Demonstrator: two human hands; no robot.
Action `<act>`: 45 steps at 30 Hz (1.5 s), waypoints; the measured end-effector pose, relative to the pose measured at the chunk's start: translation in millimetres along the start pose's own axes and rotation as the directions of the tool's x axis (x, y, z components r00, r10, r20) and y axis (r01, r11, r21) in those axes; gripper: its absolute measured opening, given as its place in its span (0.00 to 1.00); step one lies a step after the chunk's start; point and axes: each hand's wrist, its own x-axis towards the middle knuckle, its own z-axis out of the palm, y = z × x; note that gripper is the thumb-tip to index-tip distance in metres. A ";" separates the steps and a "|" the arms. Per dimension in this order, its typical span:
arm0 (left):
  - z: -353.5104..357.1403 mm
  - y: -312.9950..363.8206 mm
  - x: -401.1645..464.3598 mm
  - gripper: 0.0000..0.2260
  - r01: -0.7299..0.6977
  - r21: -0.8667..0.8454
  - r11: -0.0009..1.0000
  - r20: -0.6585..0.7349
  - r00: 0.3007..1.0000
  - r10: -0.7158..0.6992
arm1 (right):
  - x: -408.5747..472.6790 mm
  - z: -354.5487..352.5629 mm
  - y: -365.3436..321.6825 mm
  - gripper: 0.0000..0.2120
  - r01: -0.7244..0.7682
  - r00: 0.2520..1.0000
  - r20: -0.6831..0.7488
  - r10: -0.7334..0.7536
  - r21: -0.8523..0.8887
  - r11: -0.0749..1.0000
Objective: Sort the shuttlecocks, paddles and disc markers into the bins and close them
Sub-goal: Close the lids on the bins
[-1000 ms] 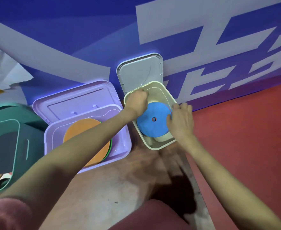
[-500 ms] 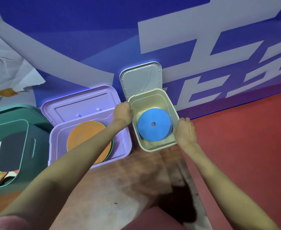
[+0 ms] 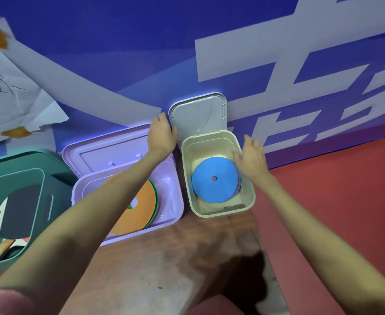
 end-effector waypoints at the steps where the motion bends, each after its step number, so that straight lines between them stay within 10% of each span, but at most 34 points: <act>1: -5.5 1.1 10.6 0.12 -0.012 0.019 1.000 -0.011 1.000 0.012 | 18.0 -4.3 -8.2 0.30 0.017 1.000 0.018 -0.018 0.057 0.998; 11: -11.0 14.8 30.3 0.13 0.010 -0.069 0.998 0.043 0.999 -0.007 | 112.9 -17.7 -53.3 0.22 -0.012 1.000 -0.001 0.014 0.484 0.875; 22: -51.0 18.2 -31.9 0.08 -0.515 -0.076 0.854 -0.128 0.854 0.504 | 26.2 -77.4 -32.9 0.18 0.170 0.982 -0.177 -0.059 0.720 0.673; 30: -31.0 -7.9 -116.3 0.12 -0.743 -0.006 0.669 -0.045 0.668 0.742 | -48.3 -42.5 15.6 0.07 0.070 0.987 -0.159 0.030 0.586 0.807; 45: 7.2 -34.6 -186.2 0.09 -0.739 0.012 0.674 0.210 0.661 0.720 | -109.4 14.9 36.6 0.22 0.064 0.996 -0.076 -0.036 0.400 0.914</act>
